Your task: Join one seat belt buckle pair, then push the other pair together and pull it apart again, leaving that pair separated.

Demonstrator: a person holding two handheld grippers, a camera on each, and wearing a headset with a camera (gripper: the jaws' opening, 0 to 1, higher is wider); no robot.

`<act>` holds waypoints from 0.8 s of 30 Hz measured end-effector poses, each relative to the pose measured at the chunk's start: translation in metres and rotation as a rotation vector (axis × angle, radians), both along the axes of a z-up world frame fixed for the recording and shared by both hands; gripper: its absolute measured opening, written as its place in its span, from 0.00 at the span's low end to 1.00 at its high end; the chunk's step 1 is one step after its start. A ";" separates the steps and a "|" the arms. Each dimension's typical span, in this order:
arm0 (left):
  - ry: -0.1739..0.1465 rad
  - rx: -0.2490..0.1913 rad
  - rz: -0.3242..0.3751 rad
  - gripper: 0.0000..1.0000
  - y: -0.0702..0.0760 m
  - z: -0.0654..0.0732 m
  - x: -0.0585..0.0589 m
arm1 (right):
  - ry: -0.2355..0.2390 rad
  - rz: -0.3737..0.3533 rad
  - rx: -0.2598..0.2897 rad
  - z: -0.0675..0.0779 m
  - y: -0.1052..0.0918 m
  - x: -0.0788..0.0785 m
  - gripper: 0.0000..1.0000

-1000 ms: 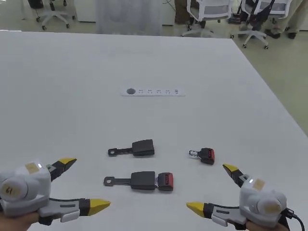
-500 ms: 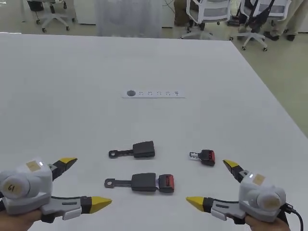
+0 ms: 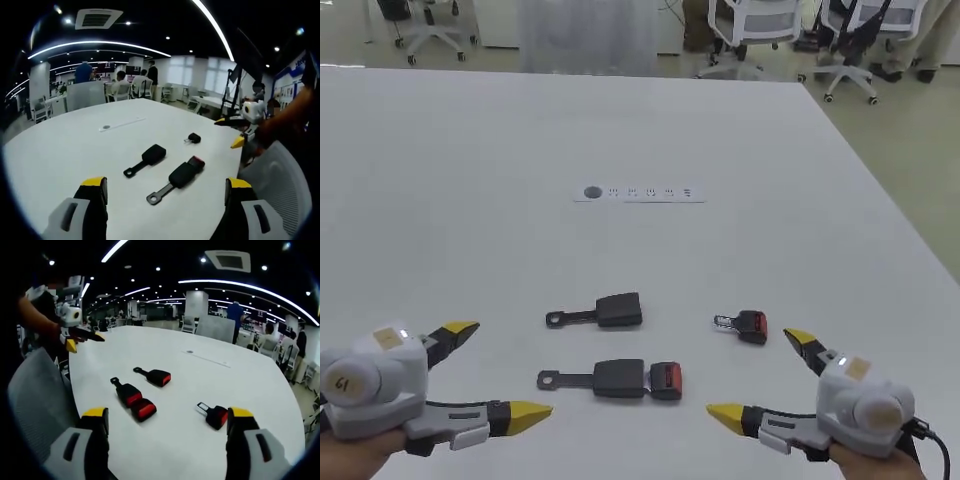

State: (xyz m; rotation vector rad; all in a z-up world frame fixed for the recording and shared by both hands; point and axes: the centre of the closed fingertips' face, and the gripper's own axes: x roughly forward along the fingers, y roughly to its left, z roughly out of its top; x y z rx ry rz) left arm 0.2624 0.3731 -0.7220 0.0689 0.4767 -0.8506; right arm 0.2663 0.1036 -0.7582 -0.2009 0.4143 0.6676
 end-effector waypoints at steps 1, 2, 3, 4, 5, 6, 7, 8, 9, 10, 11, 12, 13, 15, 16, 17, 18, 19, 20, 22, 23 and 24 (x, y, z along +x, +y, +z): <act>0.000 -0.001 0.000 1.00 0.000 0.000 0.000 | -0.001 0.000 0.007 0.001 0.000 0.000 1.00; -0.001 -0.001 -0.002 1.00 0.000 0.000 0.001 | 0.006 -0.003 0.010 0.000 0.000 0.000 1.00; -0.001 0.000 -0.002 1.00 0.000 0.000 0.001 | 0.013 -0.006 0.005 -0.001 0.000 0.000 1.00; -0.001 0.001 -0.002 1.00 0.000 0.000 0.001 | 0.014 -0.005 0.001 -0.002 0.000 0.001 1.00; 0.000 0.001 -0.002 1.00 0.000 0.000 0.001 | 0.013 -0.004 0.002 -0.002 0.000 0.001 1.00; 0.003 0.000 -0.003 1.00 0.000 0.000 0.001 | 0.011 -0.002 0.005 -0.001 0.001 0.001 1.00; 0.004 0.001 -0.002 1.00 0.000 0.000 0.001 | 0.011 -0.002 0.005 -0.001 0.001 0.001 1.00; 0.003 0.001 -0.002 1.00 0.000 0.000 0.001 | 0.012 -0.002 0.005 -0.001 0.001 0.001 1.00; 0.003 0.000 -0.001 1.00 0.000 0.000 0.001 | 0.011 -0.003 0.009 -0.001 0.001 0.001 0.99; 0.003 0.000 0.001 1.00 0.001 0.000 0.001 | 0.007 -0.003 0.013 0.000 0.001 0.002 0.99; 0.004 -0.001 0.002 1.00 0.001 0.000 0.001 | 0.008 -0.004 0.011 0.000 0.001 0.002 0.99; 0.005 -0.001 0.004 1.00 0.001 0.000 0.001 | 0.009 -0.003 0.009 0.000 0.002 0.002 0.99; 0.003 -0.002 0.004 1.00 0.002 0.000 0.001 | 0.010 -0.002 0.010 0.000 0.002 0.002 0.99; 0.004 -0.004 0.004 1.00 0.001 0.000 0.001 | 0.009 -0.003 0.011 -0.001 0.002 0.002 0.99; 0.003 -0.001 0.005 1.00 0.002 0.000 0.001 | 0.013 -0.004 0.013 -0.001 0.002 0.001 0.99; 0.003 -0.002 0.006 1.00 0.002 0.000 0.002 | 0.014 -0.002 0.015 -0.001 0.003 0.000 0.99; 0.005 -0.004 0.007 1.00 0.002 0.000 0.002 | 0.014 0.000 0.016 -0.001 0.004 0.000 0.99; 0.010 -0.008 0.010 1.00 0.002 0.000 0.002 | 0.013 0.003 0.014 -0.002 0.004 -0.001 0.99; 0.011 -0.012 0.012 1.00 0.002 0.000 0.002 | 0.015 0.005 0.011 -0.003 0.004 -0.002 0.99; 0.010 -0.011 0.015 1.00 0.003 0.000 0.003 | 0.017 0.006 0.008 -0.004 0.004 -0.002 0.99; 0.012 -0.012 0.015 1.00 0.003 0.000 0.003 | 0.016 0.006 0.010 -0.004 0.004 -0.002 0.99; 0.014 -0.013 0.015 1.00 0.003 0.000 0.003 | 0.018 0.004 0.012 -0.004 0.004 -0.002 0.99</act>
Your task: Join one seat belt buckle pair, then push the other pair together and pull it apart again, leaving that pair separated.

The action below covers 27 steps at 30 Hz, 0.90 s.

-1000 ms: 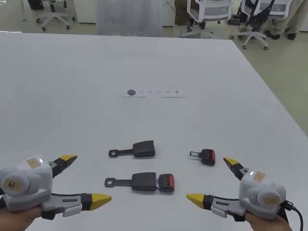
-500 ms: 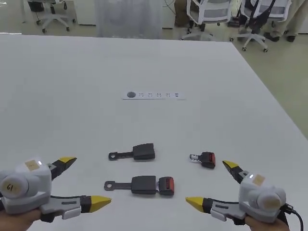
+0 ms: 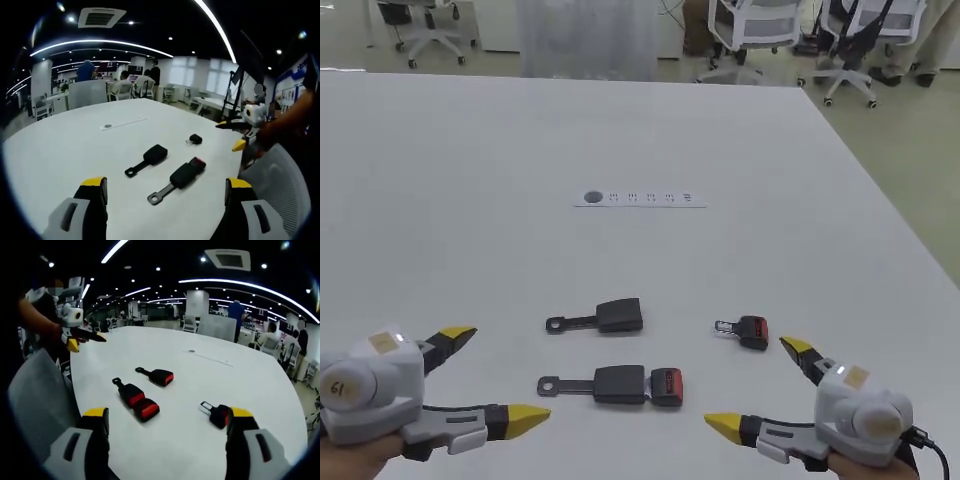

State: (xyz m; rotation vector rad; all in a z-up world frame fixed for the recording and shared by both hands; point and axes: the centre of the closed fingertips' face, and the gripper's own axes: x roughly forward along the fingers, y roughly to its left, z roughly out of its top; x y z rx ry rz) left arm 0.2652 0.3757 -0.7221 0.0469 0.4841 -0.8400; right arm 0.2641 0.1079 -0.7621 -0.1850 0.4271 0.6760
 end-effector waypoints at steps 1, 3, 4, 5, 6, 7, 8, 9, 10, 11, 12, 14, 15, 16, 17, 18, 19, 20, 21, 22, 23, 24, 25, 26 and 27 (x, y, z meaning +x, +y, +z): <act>0.000 0.000 -0.001 1.00 0.000 0.000 0.000 | 0.001 -0.002 -0.001 0.000 0.000 0.000 0.99; -0.002 0.005 -0.003 1.00 0.000 -0.001 -0.001 | -0.002 -0.003 0.001 0.000 0.000 0.000 0.99; -0.001 0.005 -0.005 1.00 -0.001 -0.001 -0.001 | -0.003 -0.003 0.002 0.000 0.000 0.000 0.99; -0.001 0.007 -0.007 1.00 -0.001 -0.001 -0.002 | -0.009 -0.004 0.000 0.000 -0.001 0.000 0.99; -0.002 0.008 -0.007 1.00 -0.001 -0.001 -0.002 | -0.010 -0.005 0.000 0.001 -0.001 0.000 0.99; -0.004 0.008 -0.007 1.00 -0.001 0.000 -0.001 | -0.009 -0.007 0.004 0.001 -0.001 0.000 1.00; -0.005 0.006 -0.006 1.00 -0.001 0.000 -0.001 | -0.005 -0.008 0.009 0.001 0.000 0.000 1.00; -0.005 0.004 -0.005 1.00 -0.001 0.000 -0.001 | -0.008 -0.007 0.005 0.001 0.000 -0.001 1.00; -0.006 0.005 -0.003 1.00 0.000 0.000 -0.001 | -0.008 -0.006 0.004 0.001 0.000 -0.001 1.00; -0.007 0.005 -0.002 1.00 0.000 0.001 -0.001 | -0.007 -0.006 0.007 0.001 0.000 -0.001 1.00; -0.007 0.004 -0.001 1.00 0.000 0.001 -0.001 | -0.006 -0.007 0.008 0.001 0.000 -0.001 1.00; -0.007 0.004 0.000 1.00 0.001 0.001 -0.002 | -0.008 -0.008 0.009 0.001 0.001 0.000 1.00; -0.007 0.005 0.000 1.00 0.001 0.001 -0.002 | -0.002 -0.002 0.016 0.001 0.002 -0.001 1.00; -0.007 0.006 0.001 1.00 0.001 0.000 -0.002 | 0.000 0.003 0.017 0.001 0.003 -0.002 1.00; -0.006 0.006 0.001 1.00 0.002 0.000 -0.002 | 0.000 0.007 0.012 0.000 0.004 -0.002 1.00; -0.005 0.006 0.000 1.00 0.002 0.000 -0.003 | 0.000 0.007 0.009 0.000 0.004 -0.002 1.00; -0.006 0.006 0.000 1.00 0.002 0.000 -0.003 | -0.002 0.003 0.014 0.000 0.004 -0.002 1.00; -0.008 0.005 0.000 1.00 0.002 0.001 -0.003 | -0.001 0.001 0.021 0.001 0.005 -0.002 1.00; -0.009 0.005 0.002 1.00 0.002 0.001 -0.002 | -0.002 0.001 0.021 0.001 0.005 -0.002 1.00; -0.008 0.005 0.003 1.00 0.003 0.001 -0.002 | -0.002 0.005 0.017 0.001 0.006 -0.002 1.00; -0.009 0.005 0.003 1.00 0.003 0.002 -0.002 | -0.002 0.008 0.016 0.000 0.006 -0.002 1.00; -0.014 0.005 0.002 1.00 0.004 0.004 -0.001 | -0.002 0.005 0.018 0.000 0.007 -0.001 1.00; -0.017 0.004 0.002 1.00 0.004 0.005 -0.001 | -0.003 0.000 0.021 0.001 0.006 0.000 1.00; -0.018 0.002 0.002 1.00 0.005 0.005 -0.001 | -0.005 -0.005 0.024 0.001 0.006 0.001 1.00; -0.017 0.002 0.002 1.00 0.005 0.005 -0.001 | -0.008 -0.011 0.029 0.003 0.006 0.002 1.00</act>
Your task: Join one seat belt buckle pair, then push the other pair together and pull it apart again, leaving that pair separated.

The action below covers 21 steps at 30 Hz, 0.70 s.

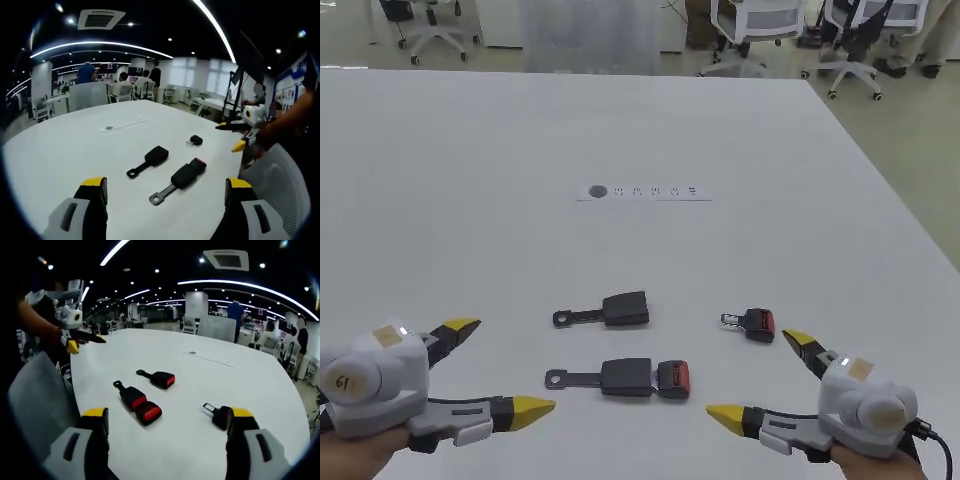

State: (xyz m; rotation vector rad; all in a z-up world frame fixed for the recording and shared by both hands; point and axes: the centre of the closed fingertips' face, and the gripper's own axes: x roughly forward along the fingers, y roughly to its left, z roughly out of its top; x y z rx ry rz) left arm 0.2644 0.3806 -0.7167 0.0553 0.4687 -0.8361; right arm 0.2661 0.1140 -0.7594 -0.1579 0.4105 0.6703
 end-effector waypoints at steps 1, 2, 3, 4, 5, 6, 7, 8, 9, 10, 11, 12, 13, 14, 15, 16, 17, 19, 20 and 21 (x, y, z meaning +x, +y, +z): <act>0.000 0.002 0.000 1.00 0.000 0.000 0.000 | -0.002 -0.001 0.003 0.001 0.001 0.000 1.00; -0.003 0.003 0.000 1.00 0.001 0.000 0.000 | -0.004 0.001 0.004 0.002 0.001 0.000 1.00; -0.002 0.003 0.001 1.00 0.001 0.000 0.000 | -0.004 0.006 0.003 0.002 0.003 0.000 1.00; 0.000 0.002 0.002 1.00 0.001 0.000 0.000 | -0.004 0.011 -0.002 0.002 0.003 0.000 1.00; 0.000 0.002 0.001 1.00 0.001 0.000 0.000 | -0.006 0.012 -0.003 0.002 0.003 0.000 1.00; -0.001 0.004 -0.001 1.00 0.001 -0.001 0.000 | -0.008 0.009 0.002 0.003 0.003 0.001 1.00; -0.001 0.005 -0.004 1.00 0.001 -0.001 0.000 | -0.009 -0.001 0.011 0.004 0.002 0.001 1.00; -0.001 0.006 -0.004 1.00 0.000 -0.001 0.000 | -0.011 -0.008 0.021 0.006 0.001 0.002 1.00; -0.001 0.006 -0.003 1.00 0.001 -0.001 0.000 | -0.011 -0.011 0.022 0.005 0.001 0.001 1.00; -0.002 0.003 -0.002 1.00 0.000 0.000 0.000 | -0.008 -0.009 0.007 0.003 0.000 0.000 1.00; -0.002 0.002 -0.003 1.00 0.000 0.000 0.000 | -0.001 -0.006 -0.001 0.002 0.000 -0.001 1.00; -0.001 0.004 -0.006 1.00 0.000 -0.001 -0.001 | 0.000 -0.007 0.007 0.002 0.000 -0.002 1.00; -0.001 0.005 -0.007 1.00 0.000 -0.001 -0.001 | -0.004 -0.010 0.012 0.003 0.000 -0.003 1.00; 0.000 0.007 -0.009 1.00 0.000 -0.002 -0.002 | -0.008 -0.016 0.012 0.003 -0.001 -0.003 1.00; 0.001 0.007 -0.008 1.00 0.000 -0.003 -0.002 | -0.005 -0.017 0.012 0.002 -0.001 -0.003 1.00; 0.002 0.006 -0.008 1.00 0.001 -0.003 -0.002 | -0.002 -0.016 0.010 0.001 -0.001 -0.004 1.00; 0.001 0.006 -0.008 1.00 0.001 -0.003 -0.002 | -0.001 -0.015 0.006 0.001 -0.002 -0.005 1.00; 0.000 0.006 -0.010 1.00 0.000 -0.003 -0.003 | 0.002 -0.020 0.009 0.000 -0.002 -0.006 1.00; -0.001 0.006 -0.012 1.00 0.000 -0.003 -0.003 | 0.001 -0.022 0.010 0.001 -0.003 -0.006 1.00; -0.002 0.007 -0.013 1.00 0.000 -0.003 -0.003 | 0.000 -0.026 0.012 0.001 -0.003 -0.005 1.00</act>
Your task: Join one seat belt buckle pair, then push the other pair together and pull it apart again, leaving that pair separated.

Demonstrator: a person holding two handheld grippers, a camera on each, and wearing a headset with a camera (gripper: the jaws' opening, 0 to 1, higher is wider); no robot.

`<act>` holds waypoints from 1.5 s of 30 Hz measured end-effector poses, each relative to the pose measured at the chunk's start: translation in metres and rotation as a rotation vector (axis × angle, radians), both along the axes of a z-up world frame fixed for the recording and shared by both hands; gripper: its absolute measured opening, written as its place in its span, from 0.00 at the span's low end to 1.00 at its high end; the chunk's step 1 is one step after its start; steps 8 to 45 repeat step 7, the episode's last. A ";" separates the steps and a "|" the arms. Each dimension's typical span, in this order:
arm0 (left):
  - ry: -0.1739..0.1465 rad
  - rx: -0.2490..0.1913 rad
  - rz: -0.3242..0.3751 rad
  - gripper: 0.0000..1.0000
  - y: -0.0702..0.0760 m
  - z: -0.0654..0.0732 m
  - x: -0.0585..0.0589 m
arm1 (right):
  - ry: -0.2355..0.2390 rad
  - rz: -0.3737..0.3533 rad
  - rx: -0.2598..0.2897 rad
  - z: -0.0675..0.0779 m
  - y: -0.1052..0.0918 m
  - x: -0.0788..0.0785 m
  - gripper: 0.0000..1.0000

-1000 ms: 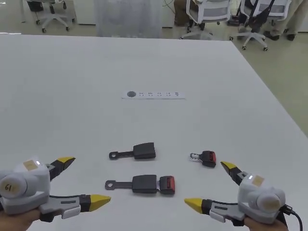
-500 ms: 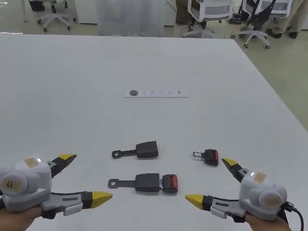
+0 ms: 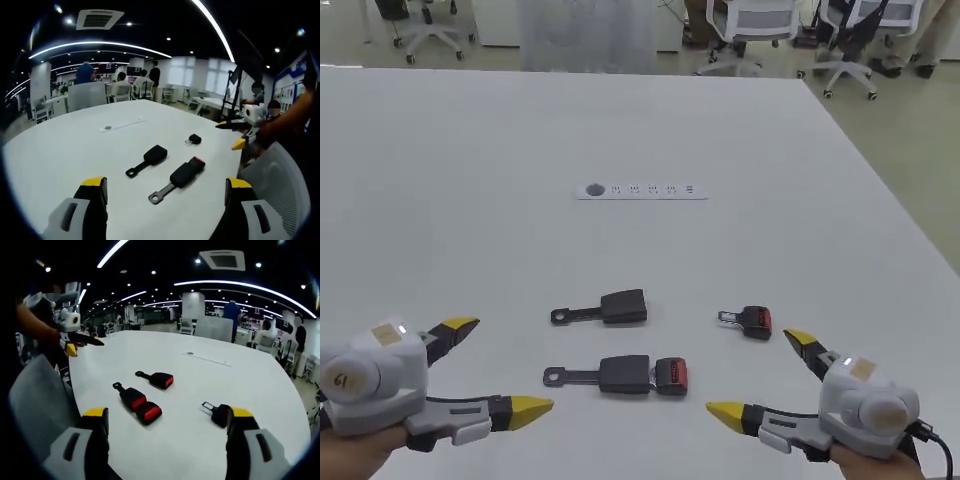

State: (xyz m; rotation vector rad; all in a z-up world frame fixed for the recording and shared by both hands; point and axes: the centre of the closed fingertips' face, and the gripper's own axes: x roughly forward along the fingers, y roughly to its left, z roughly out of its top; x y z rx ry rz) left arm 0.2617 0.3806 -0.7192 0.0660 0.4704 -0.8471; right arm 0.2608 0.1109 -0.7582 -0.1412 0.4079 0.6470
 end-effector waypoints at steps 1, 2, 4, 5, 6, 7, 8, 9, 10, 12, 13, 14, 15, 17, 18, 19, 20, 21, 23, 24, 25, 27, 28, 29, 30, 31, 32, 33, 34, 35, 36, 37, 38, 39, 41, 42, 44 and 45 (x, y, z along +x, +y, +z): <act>0.000 0.000 0.000 1.00 0.000 0.000 0.000 | 0.001 -0.002 0.001 0.000 0.000 0.000 1.00; 0.000 -0.001 0.000 1.00 0.000 0.001 0.000 | 0.001 -0.003 0.001 0.000 0.000 0.000 1.00; -0.004 -0.004 0.001 1.00 -0.001 0.002 0.001 | -0.001 -0.001 -0.003 0.000 -0.001 0.000 1.00; -0.005 -0.004 0.000 1.00 -0.001 0.003 0.001 | 0.002 -0.001 -0.005 0.000 -0.001 0.000 1.00; -0.007 -0.005 -0.001 1.00 -0.001 0.003 0.001 | 0.003 -0.001 -0.006 0.000 -0.001 0.000 1.00; -0.008 -0.004 -0.001 1.00 -0.001 0.004 0.001 | 0.001 -0.003 -0.005 0.000 -0.002 0.000 1.00; -0.008 -0.004 -0.001 1.00 -0.001 0.004 0.001 | 0.001 -0.003 -0.005 0.000 -0.002 0.000 1.00; -0.008 -0.004 -0.001 1.00 -0.001 0.004 0.001 | 0.001 -0.003 -0.005 0.000 -0.002 0.000 1.00; -0.008 -0.004 -0.001 1.00 -0.001 0.004 0.001 | 0.001 -0.003 -0.005 0.000 -0.002 0.000 1.00; -0.008 -0.004 -0.001 1.00 -0.001 0.004 0.001 | 0.001 -0.003 -0.005 0.000 -0.002 0.000 1.00; -0.008 -0.004 -0.001 1.00 -0.001 0.004 0.001 | 0.001 -0.003 -0.005 0.000 -0.002 0.000 1.00; -0.008 -0.004 -0.001 1.00 -0.001 0.004 0.001 | 0.001 -0.003 -0.005 0.000 -0.002 0.000 1.00; -0.008 -0.004 -0.001 1.00 -0.001 0.004 0.001 | 0.001 -0.003 -0.005 0.000 -0.002 0.000 1.00; -0.008 -0.004 -0.001 1.00 -0.001 0.004 0.001 | 0.001 -0.003 -0.005 0.000 -0.002 0.000 1.00; -0.008 -0.004 -0.001 1.00 -0.001 0.004 0.001 | 0.001 -0.003 -0.005 0.000 -0.002 0.000 1.00; -0.008 -0.004 -0.001 1.00 -0.001 0.004 0.001 | 0.001 -0.003 -0.005 0.000 -0.002 0.000 1.00; -0.008 -0.004 -0.001 1.00 -0.001 0.004 0.001 | 0.001 -0.003 -0.005 0.000 -0.002 0.000 1.00; -0.008 -0.004 -0.001 1.00 -0.001 0.004 0.001 | 0.001 -0.003 -0.005 0.000 -0.002 0.000 1.00; -0.008 -0.004 -0.001 1.00 -0.001 0.004 0.001 | 0.001 -0.003 -0.005 0.000 -0.002 0.000 1.00; -0.008 -0.004 -0.001 1.00 -0.001 0.004 0.001 | 0.001 -0.003 -0.005 0.000 -0.002 0.000 1.00; -0.008 -0.004 -0.001 1.00 -0.001 0.004 0.001 | 0.001 -0.003 -0.005 0.000 -0.002 0.000 1.00; -0.008 -0.004 -0.001 1.00 -0.001 0.004 0.001 | 0.001 -0.003 -0.005 0.000 -0.002 0.000 1.00; -0.008 -0.004 -0.001 1.00 -0.001 0.004 0.001 | 0.001 -0.003 -0.005 0.000 -0.002 0.000 1.00; -0.008 -0.004 -0.001 1.00 -0.001 0.004 0.001 | 0.001 -0.003 -0.005 0.000 -0.002 0.000 1.00; -0.008 -0.004 -0.001 1.00 -0.001 0.004 0.001 | 0.001 -0.003 -0.005 0.000 -0.002 0.000 1.00; -0.008 -0.004 -0.001 1.00 -0.001 0.004 0.001 | 0.001 -0.003 -0.005 0.000 -0.002 0.000 1.00; -0.008 -0.004 -0.001 1.00 -0.001 0.004 0.001 | 0.001 -0.003 -0.005 0.000 -0.002 0.000 1.00; -0.008 -0.004 -0.001 1.00 -0.001 0.004 0.001 | 0.001 -0.003 -0.005 0.000 -0.002 0.000 1.00; -0.008 -0.004 -0.001 1.00 -0.001 0.004 0.001 | 0.001 -0.003 -0.005 0.000 -0.002 0.000 1.00; -0.008 -0.004 -0.001 1.00 -0.001 0.004 0.001 | 0.001 -0.003 -0.005 0.000 -0.002 0.000 1.00; -0.008 -0.004 -0.001 1.00 -0.001 0.004 0.001 | 0.001 -0.003 -0.005 0.000 -0.002 0.000 1.00; -0.008 -0.004 -0.001 1.00 -0.001 0.004 0.001 | 0.001 -0.003 -0.005 0.000 -0.002 0.000 1.00; -0.008 -0.004 -0.001 1.00 -0.001 0.004 0.001 | 0.001 -0.003 -0.005 0.000 -0.002 0.000 1.00; -0.008 -0.004 -0.001 1.00 -0.001 0.004 0.001 | 0.001 -0.003 -0.005 0.000 -0.002 0.000 1.00; -0.008 -0.004 -0.001 1.00 -0.001 0.004 0.001 | 0.001 -0.003 -0.005 0.000 -0.002 0.000 1.00; -0.008 -0.004 -0.001 1.00 -0.001 0.004 0.001 | 0.001 -0.003 -0.005 0.000 -0.002 0.000 1.00; -0.008 -0.004 -0.001 1.00 -0.001 0.004 0.001 | 0.001 -0.003 -0.005 0.000 -0.002 0.000 1.00; -0.008 -0.004 -0.001 1.00 -0.001 0.004 0.001 | 0.001 -0.003 -0.005 0.000 -0.002 0.000 1.00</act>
